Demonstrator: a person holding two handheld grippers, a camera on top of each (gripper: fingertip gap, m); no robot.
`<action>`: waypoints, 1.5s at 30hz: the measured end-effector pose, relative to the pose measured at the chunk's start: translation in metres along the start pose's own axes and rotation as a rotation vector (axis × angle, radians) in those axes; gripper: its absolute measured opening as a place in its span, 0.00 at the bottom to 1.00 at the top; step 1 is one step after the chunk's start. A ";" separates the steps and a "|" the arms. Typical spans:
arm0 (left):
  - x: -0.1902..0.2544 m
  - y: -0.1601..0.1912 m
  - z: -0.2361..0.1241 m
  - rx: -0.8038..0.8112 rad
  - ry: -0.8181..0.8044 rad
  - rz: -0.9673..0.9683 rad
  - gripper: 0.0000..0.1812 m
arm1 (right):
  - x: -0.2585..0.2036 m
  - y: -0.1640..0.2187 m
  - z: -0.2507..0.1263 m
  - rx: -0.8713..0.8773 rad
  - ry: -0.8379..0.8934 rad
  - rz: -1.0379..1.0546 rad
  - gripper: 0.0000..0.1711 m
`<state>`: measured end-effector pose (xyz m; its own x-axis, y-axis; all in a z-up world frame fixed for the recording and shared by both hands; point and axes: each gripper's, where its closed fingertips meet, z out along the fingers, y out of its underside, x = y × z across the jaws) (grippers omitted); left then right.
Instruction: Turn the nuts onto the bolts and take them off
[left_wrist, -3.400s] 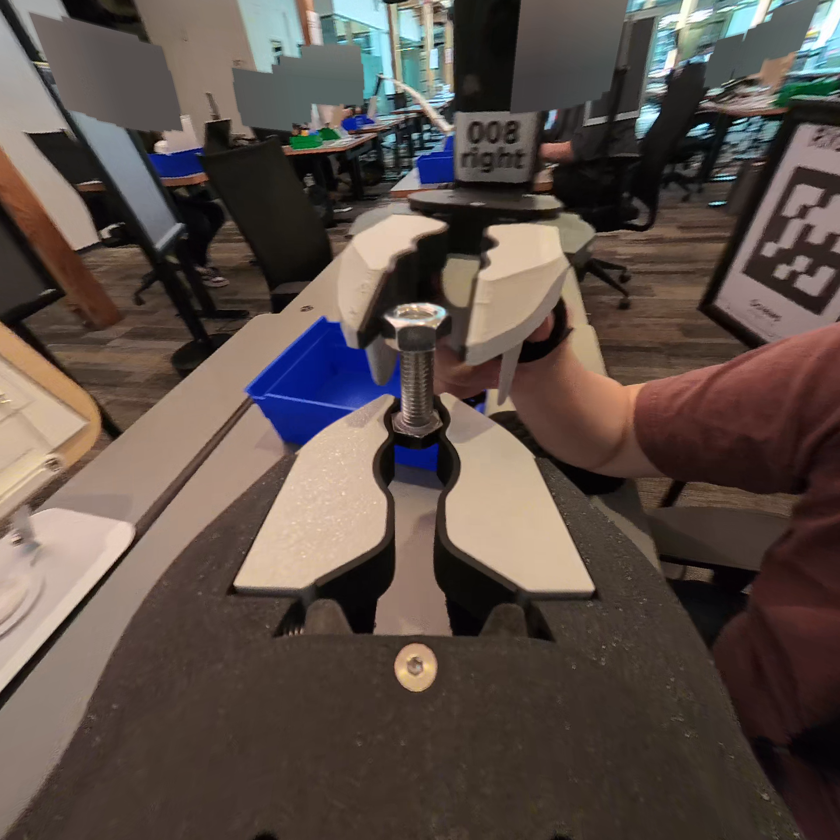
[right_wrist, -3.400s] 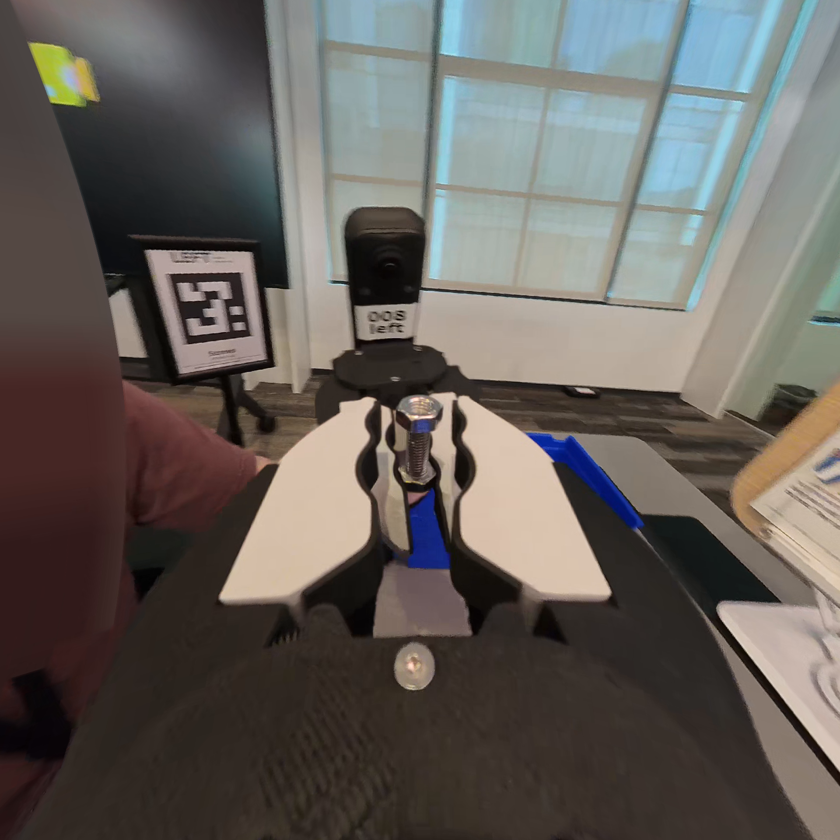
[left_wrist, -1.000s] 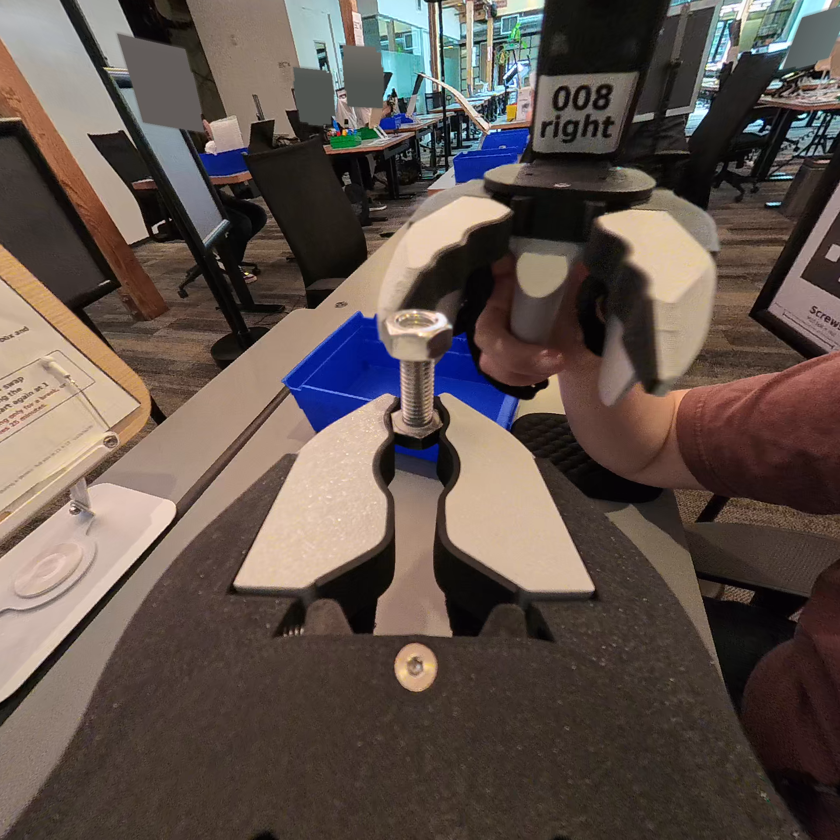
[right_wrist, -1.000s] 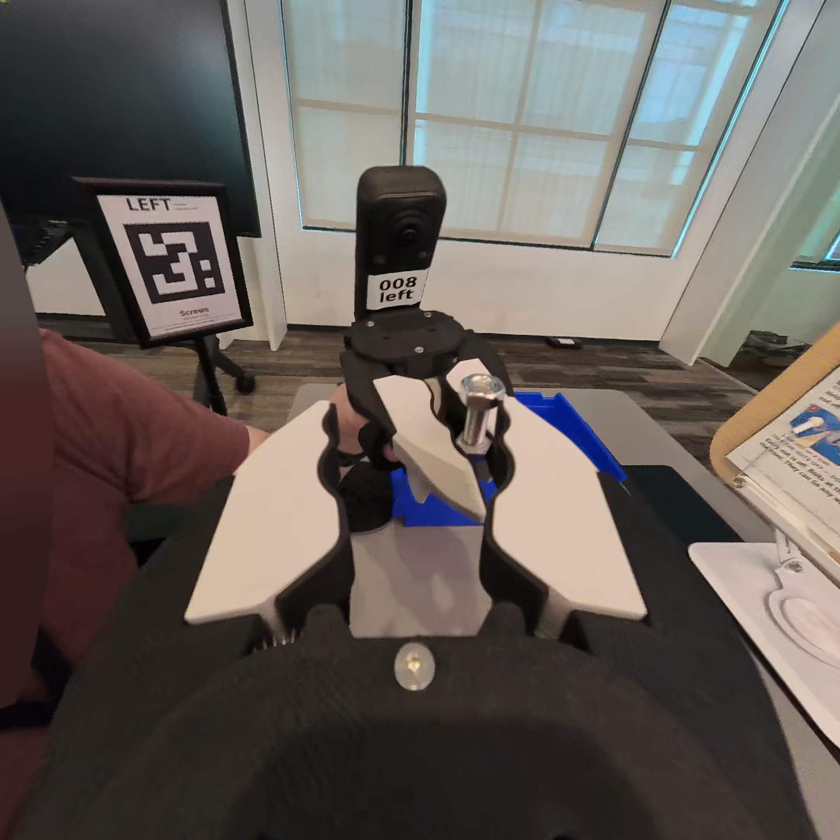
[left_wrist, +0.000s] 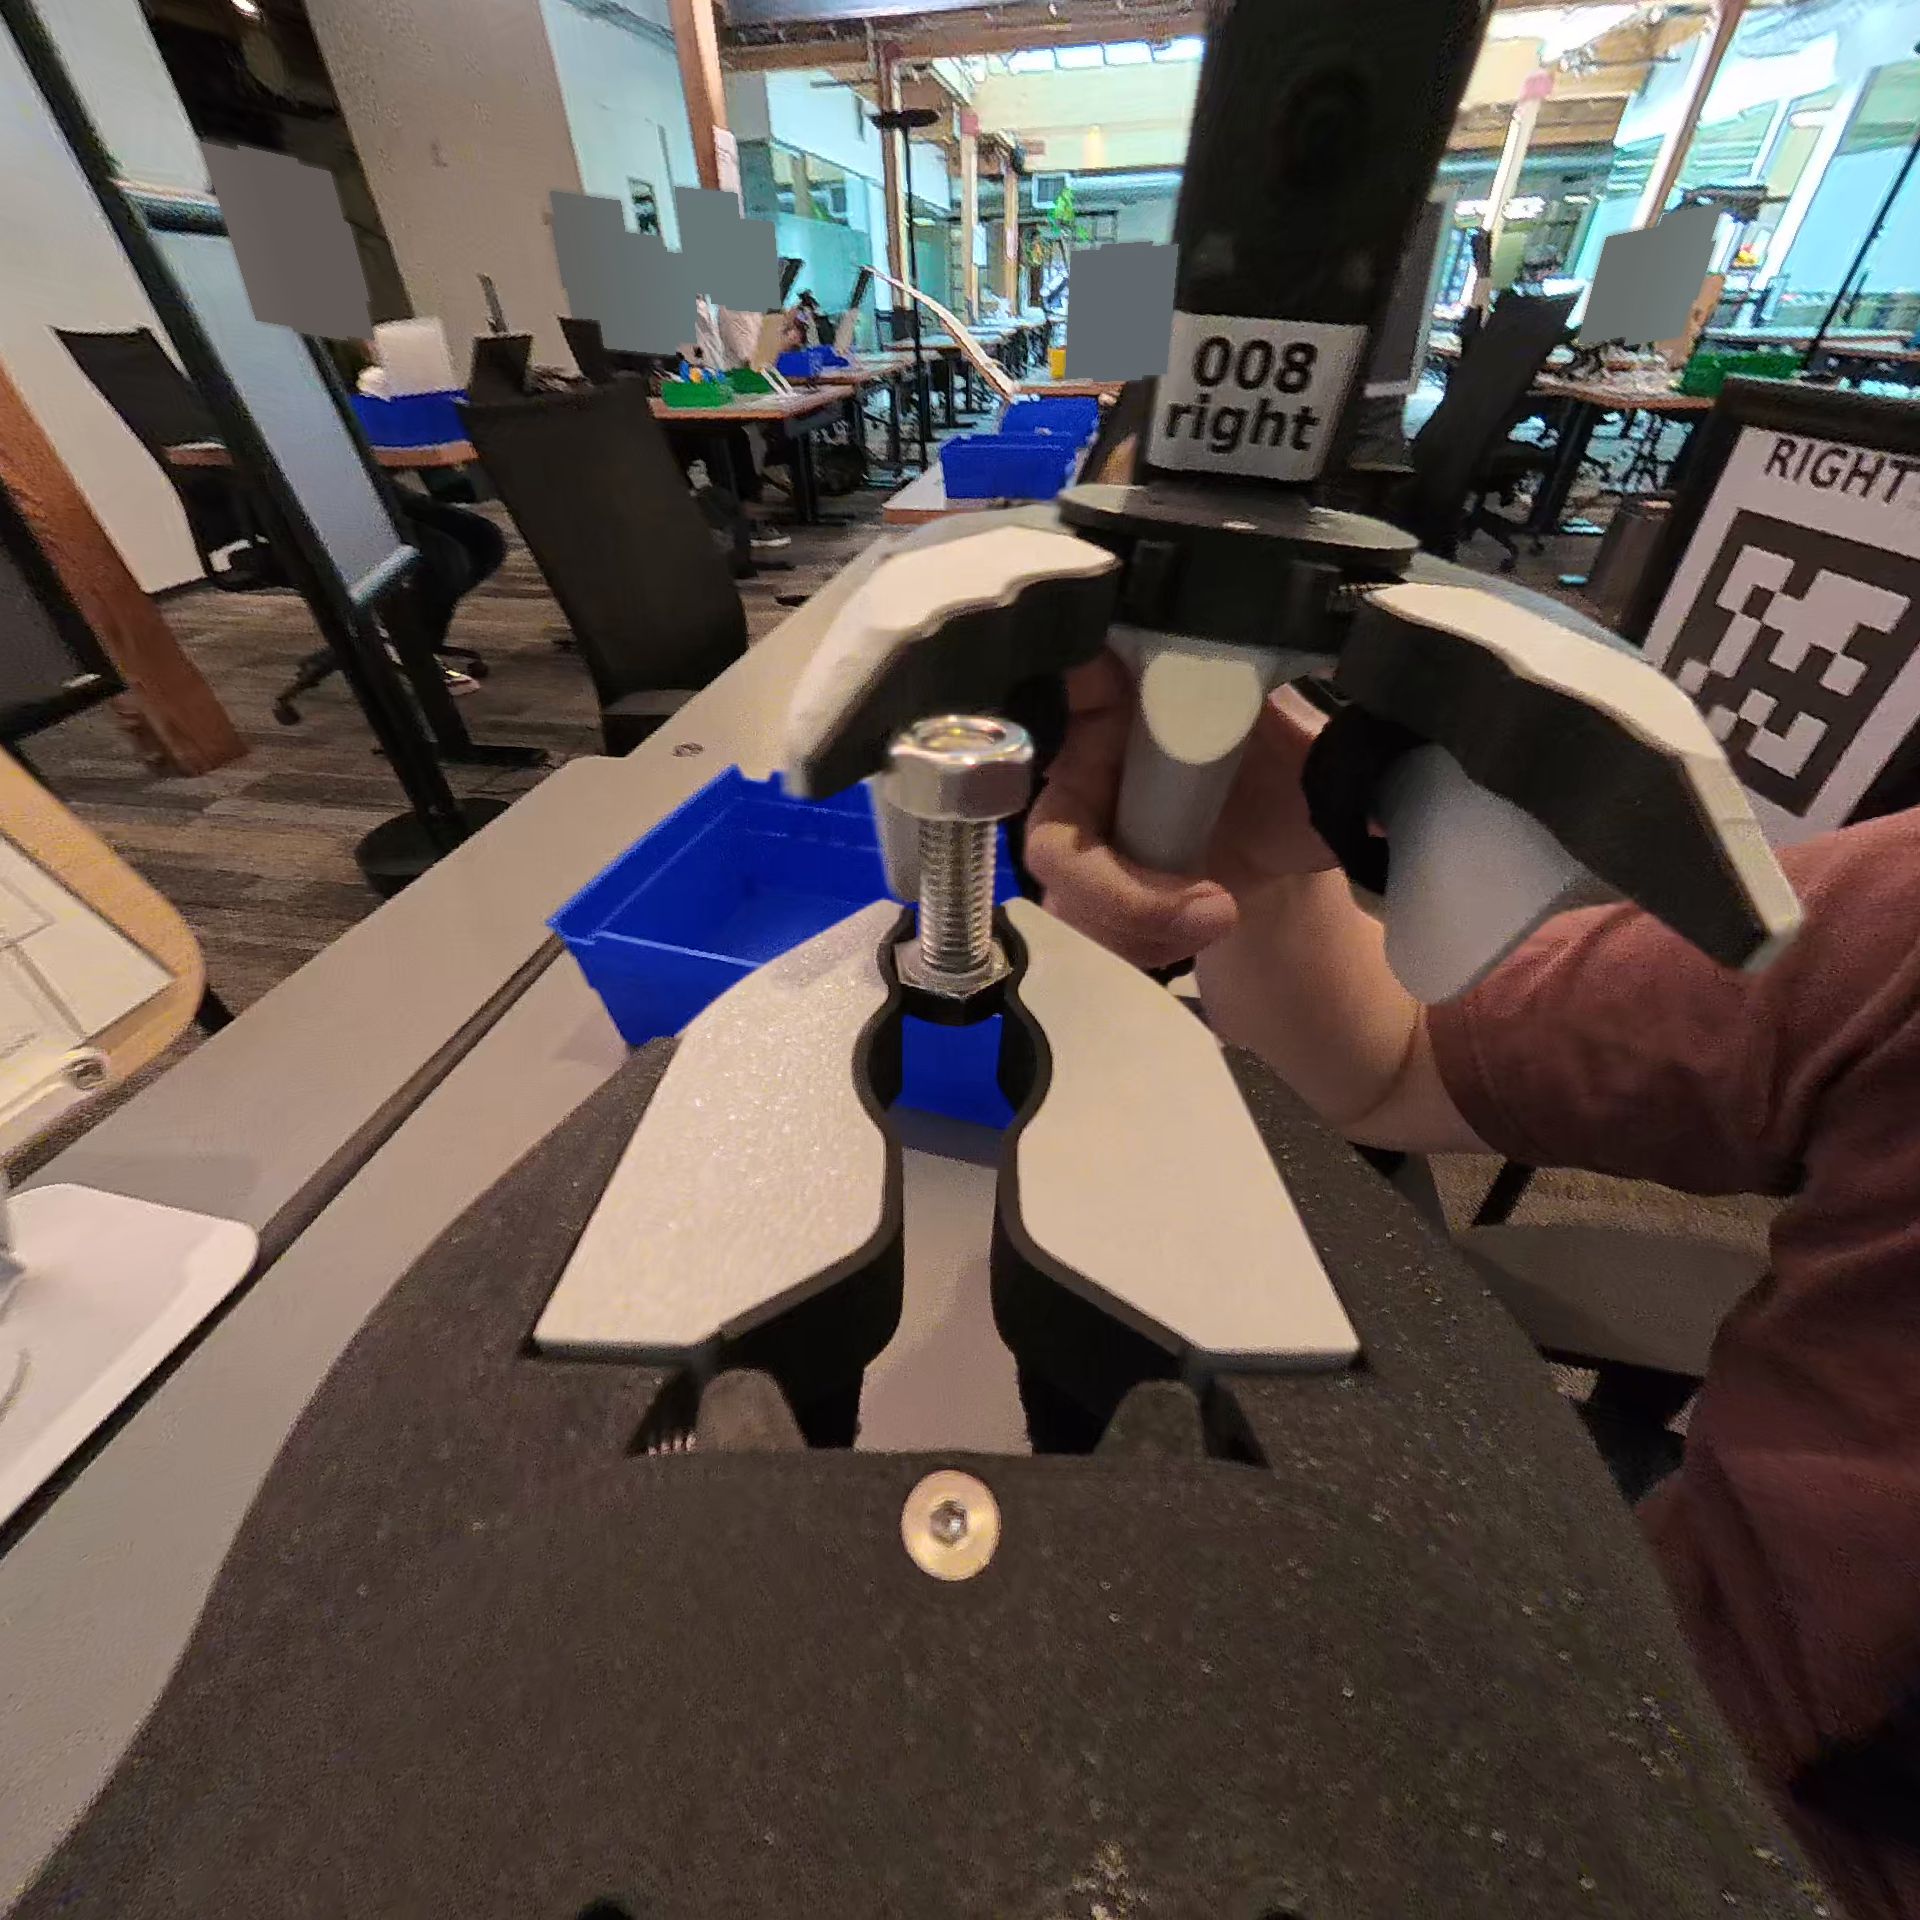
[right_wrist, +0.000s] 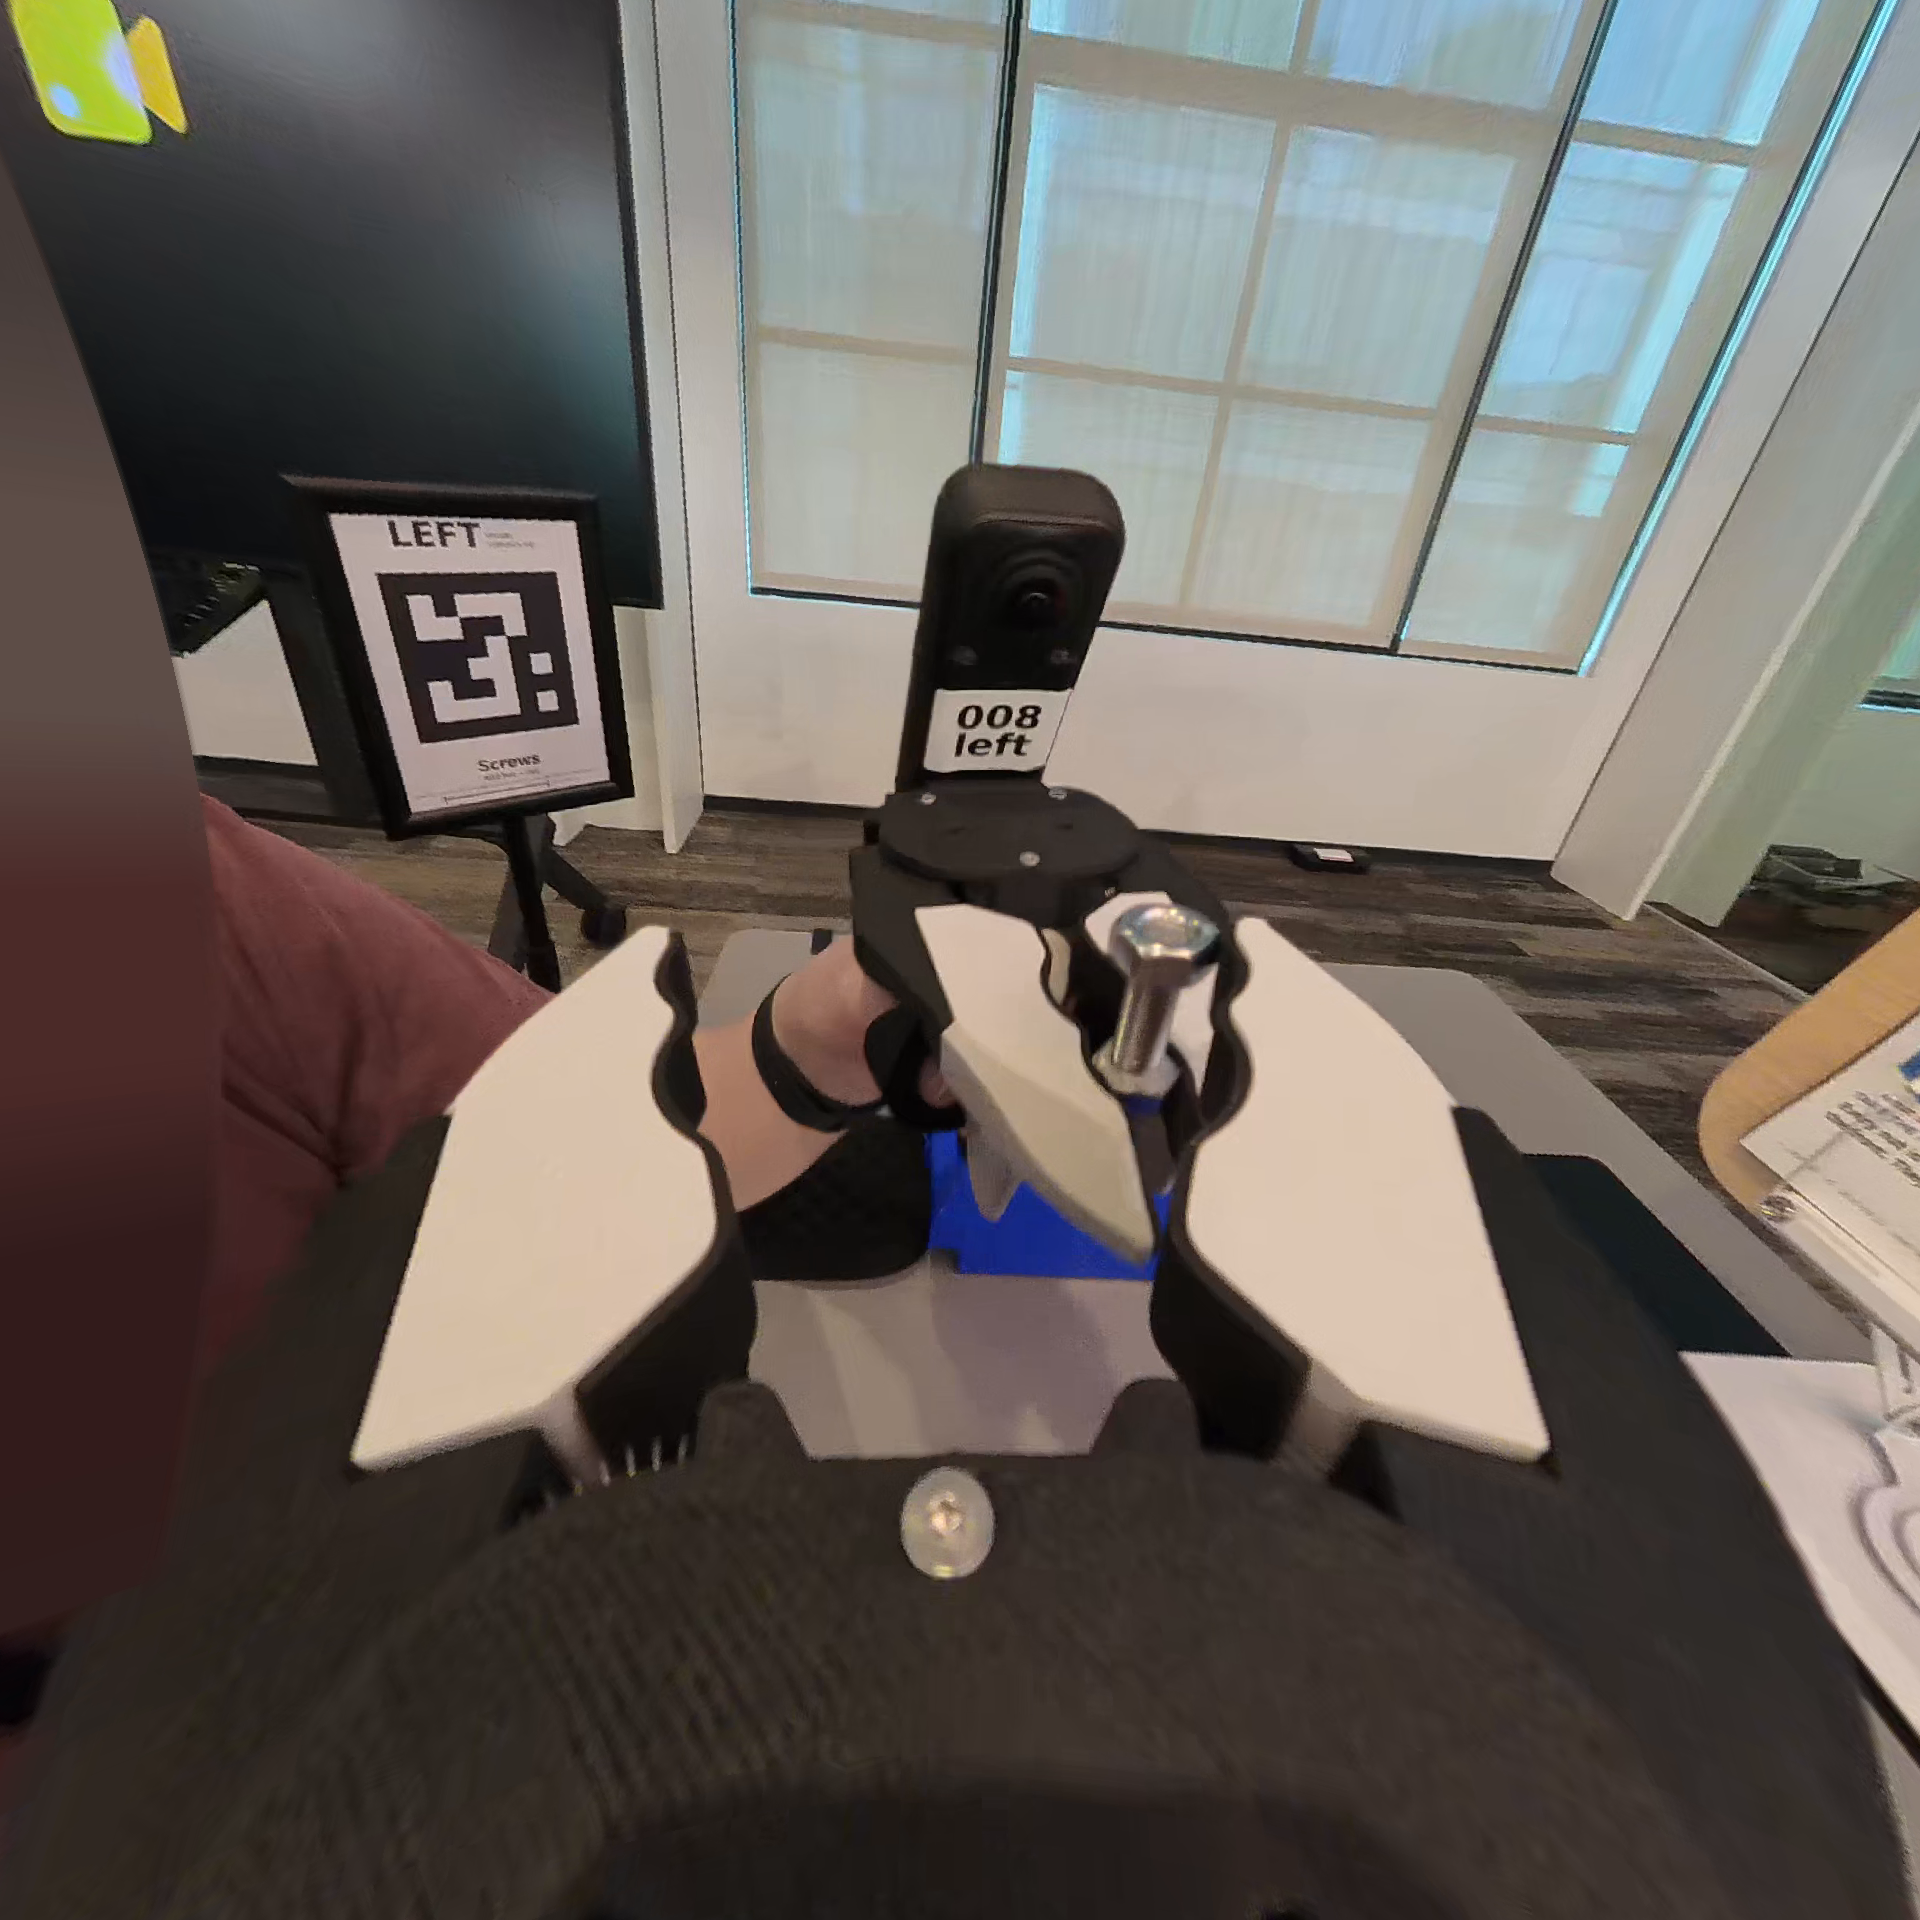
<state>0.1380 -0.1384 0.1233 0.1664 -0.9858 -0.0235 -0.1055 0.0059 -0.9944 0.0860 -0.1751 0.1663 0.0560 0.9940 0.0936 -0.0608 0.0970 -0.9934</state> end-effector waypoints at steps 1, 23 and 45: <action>-0.004 -0.001 -0.003 0.001 -0.015 -0.003 0.07 | -0.001 0.000 -0.003 -0.016 0.000 -0.003 0.56; -0.020 -0.013 -0.022 0.054 -0.074 0.003 0.07 | 0.003 0.009 -0.005 -0.092 0.039 -0.053 0.57; -0.005 0.001 -0.007 -0.055 -0.089 0.144 0.07 | 0.031 0.009 -0.014 -0.043 0.095 0.017 0.11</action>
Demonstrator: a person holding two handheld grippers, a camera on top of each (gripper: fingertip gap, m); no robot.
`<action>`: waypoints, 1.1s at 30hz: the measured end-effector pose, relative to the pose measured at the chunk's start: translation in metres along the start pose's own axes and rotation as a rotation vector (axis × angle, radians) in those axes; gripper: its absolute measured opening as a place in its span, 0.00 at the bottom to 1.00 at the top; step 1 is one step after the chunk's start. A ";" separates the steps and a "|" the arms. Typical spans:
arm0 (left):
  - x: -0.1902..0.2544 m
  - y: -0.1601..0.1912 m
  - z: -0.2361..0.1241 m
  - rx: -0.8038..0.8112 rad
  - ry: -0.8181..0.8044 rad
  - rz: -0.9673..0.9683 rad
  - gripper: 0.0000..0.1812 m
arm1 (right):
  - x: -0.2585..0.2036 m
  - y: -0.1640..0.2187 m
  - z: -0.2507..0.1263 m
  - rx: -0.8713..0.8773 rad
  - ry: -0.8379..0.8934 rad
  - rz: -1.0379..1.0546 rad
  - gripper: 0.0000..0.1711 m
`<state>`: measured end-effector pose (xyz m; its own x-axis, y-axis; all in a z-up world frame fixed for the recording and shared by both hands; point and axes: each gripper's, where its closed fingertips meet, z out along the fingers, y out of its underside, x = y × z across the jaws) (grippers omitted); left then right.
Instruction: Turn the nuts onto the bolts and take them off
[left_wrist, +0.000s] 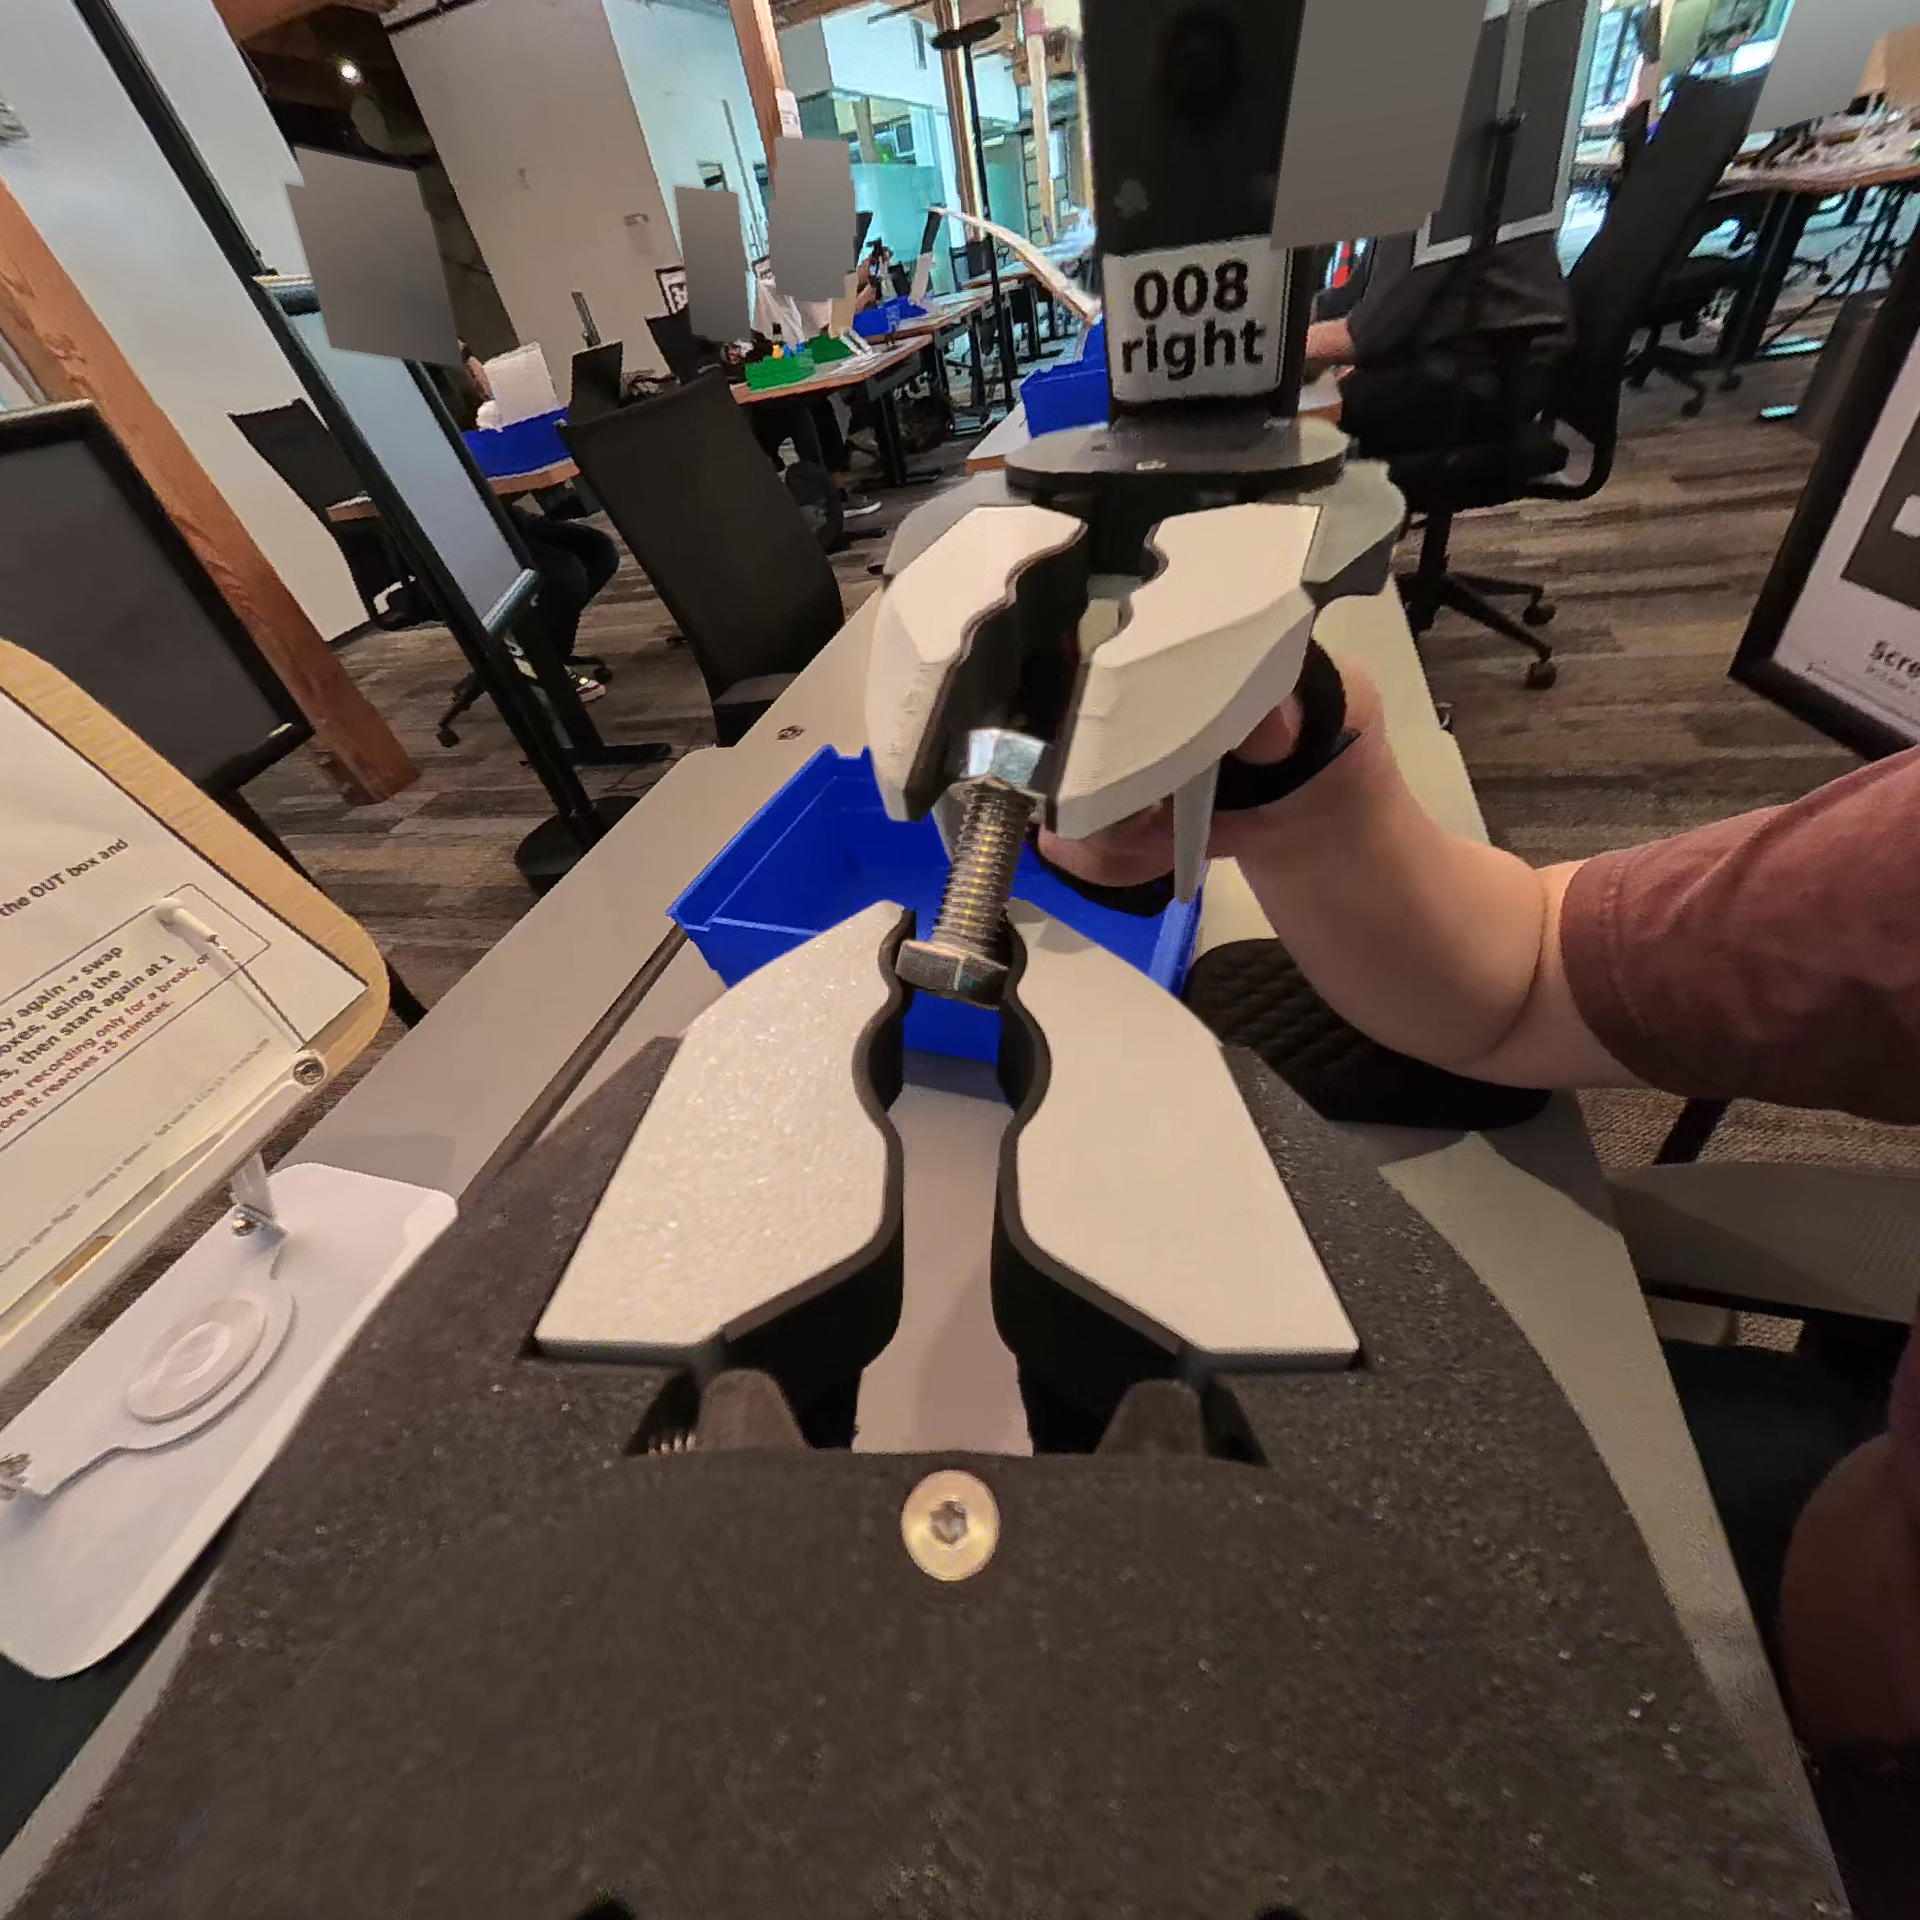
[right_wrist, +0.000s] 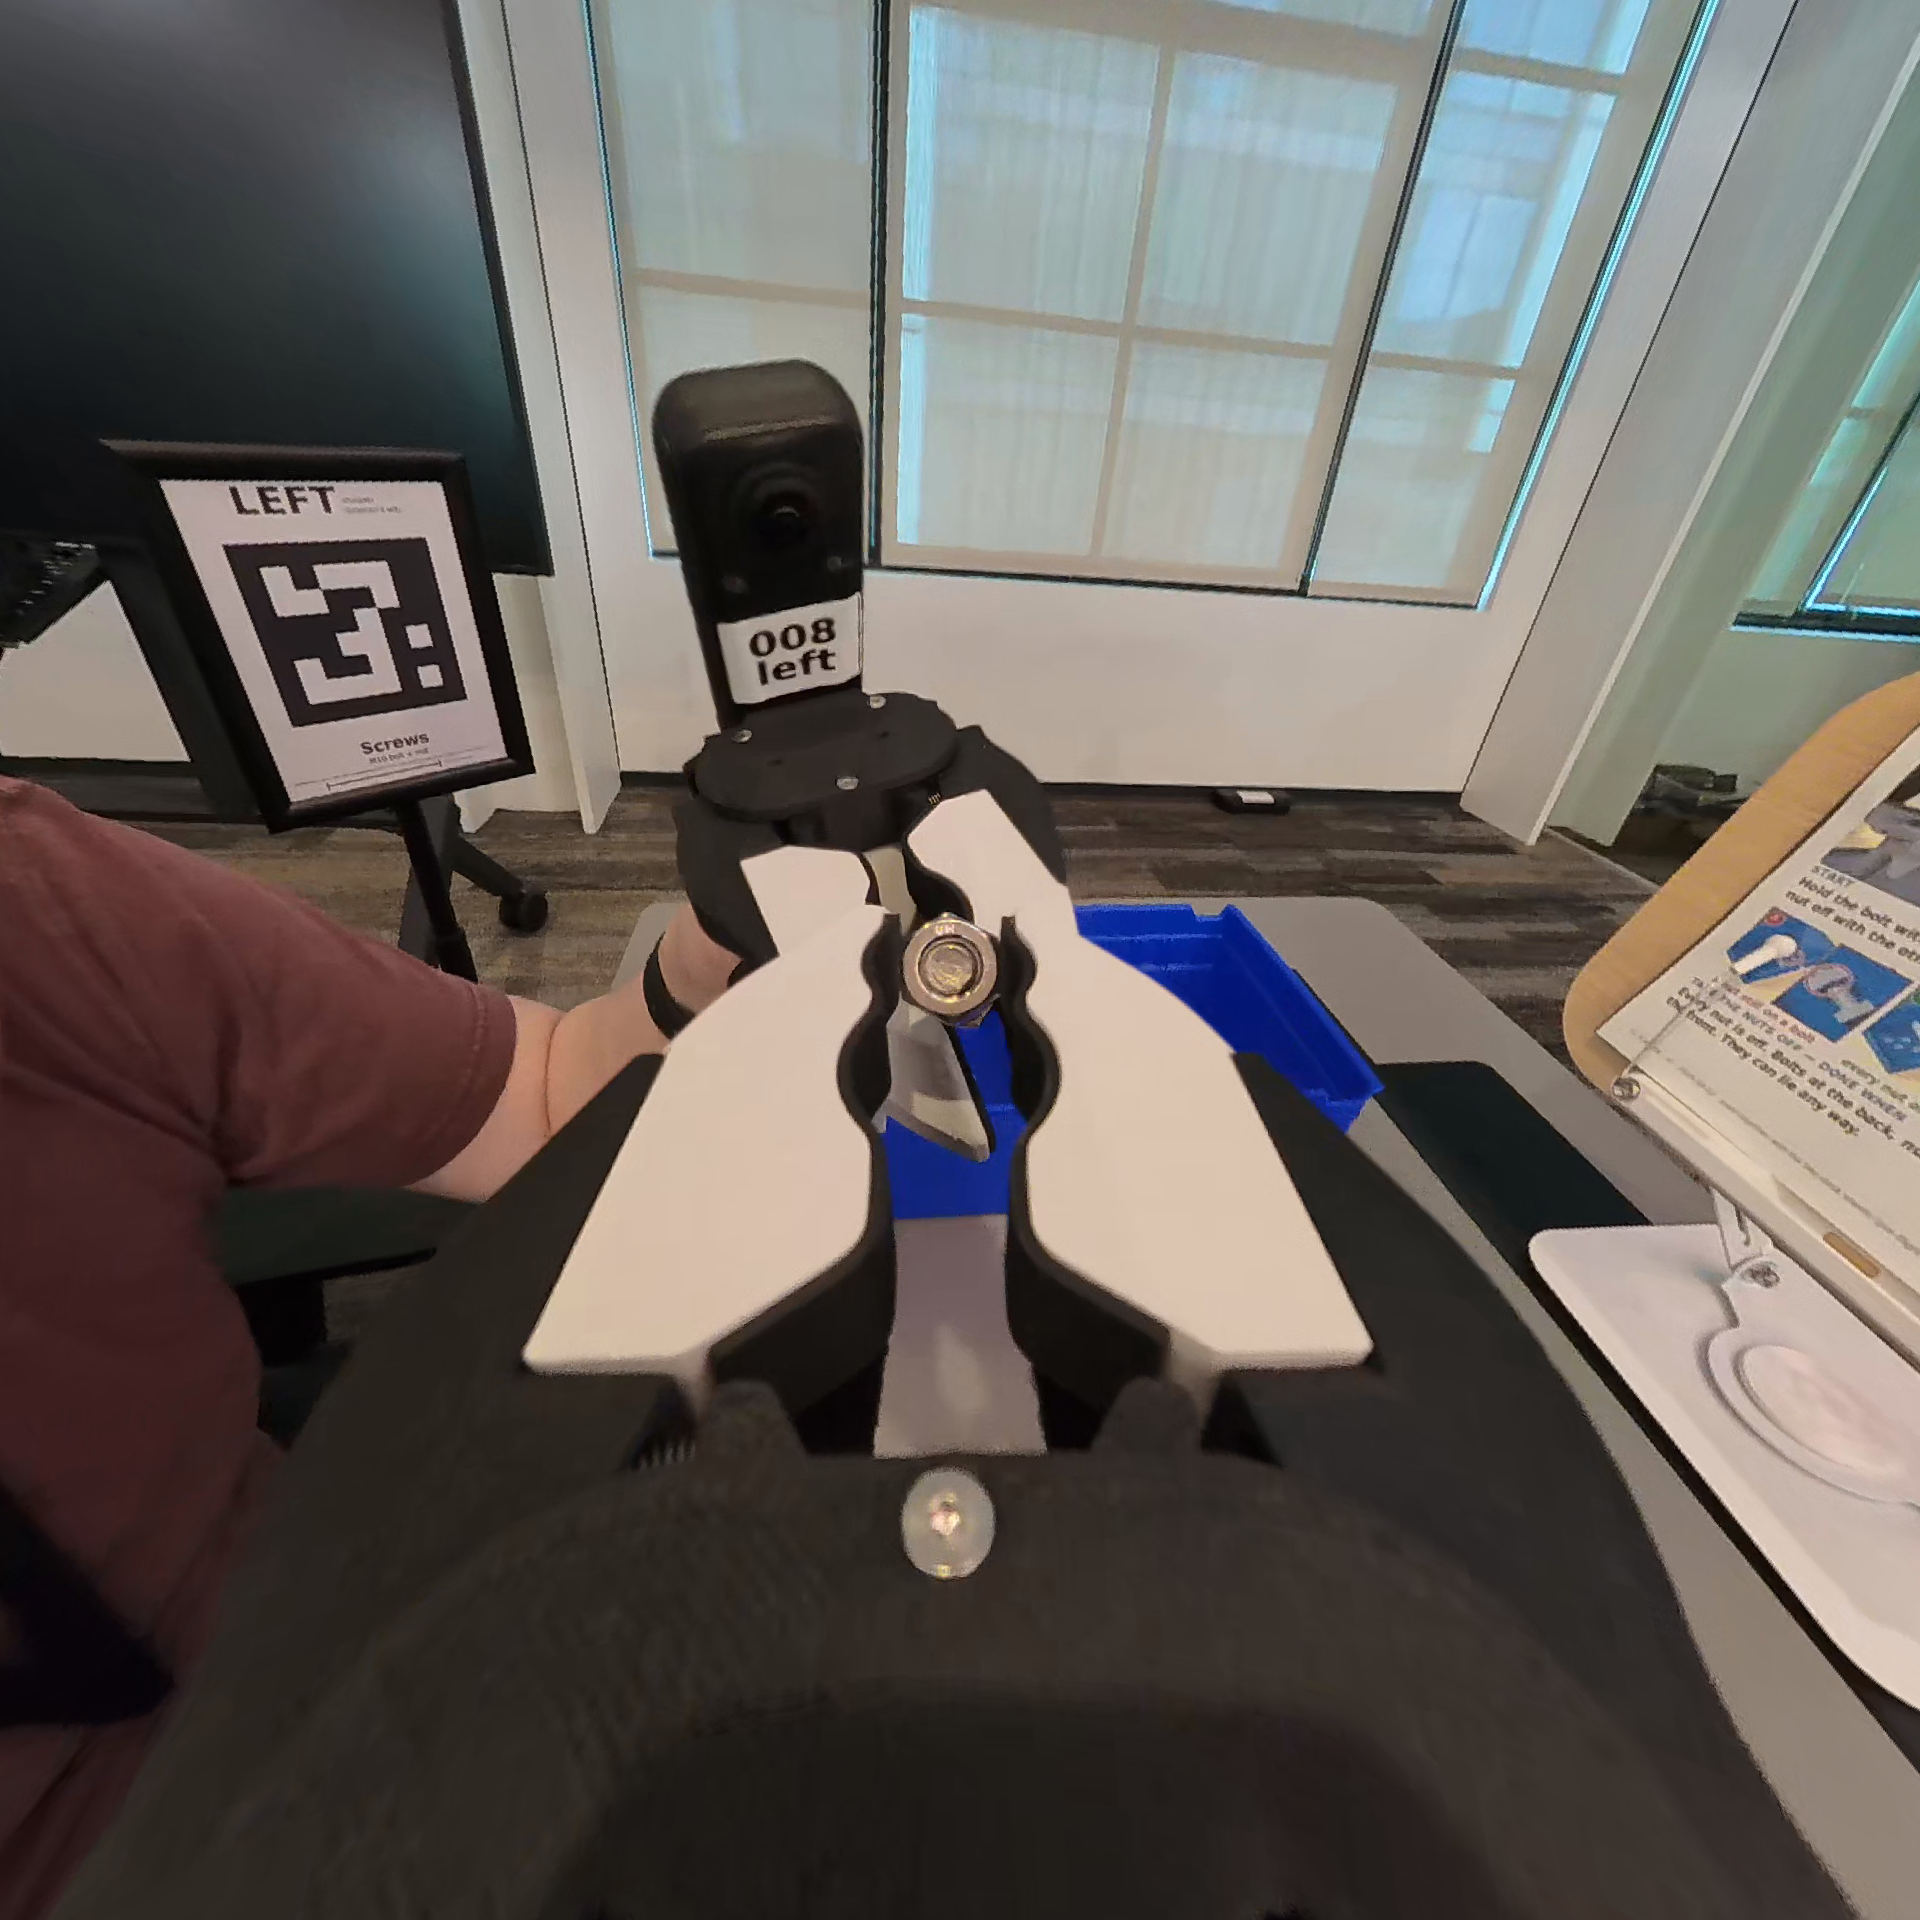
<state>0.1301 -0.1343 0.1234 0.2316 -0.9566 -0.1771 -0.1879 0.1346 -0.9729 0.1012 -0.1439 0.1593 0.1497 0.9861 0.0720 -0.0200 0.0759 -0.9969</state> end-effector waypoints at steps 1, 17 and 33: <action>0.000 0.003 0.001 -0.022 -0.004 0.008 0.07 | 0.000 0.002 0.000 -0.018 0.005 -0.003 0.11; 0.007 0.025 0.015 -0.156 -0.013 0.112 0.08 | 0.001 0.016 -0.003 -0.141 0.016 0.000 0.11; 0.020 0.019 0.013 -0.119 0.075 0.126 0.07 | -0.010 0.011 -0.005 -0.137 -0.029 -0.075 0.11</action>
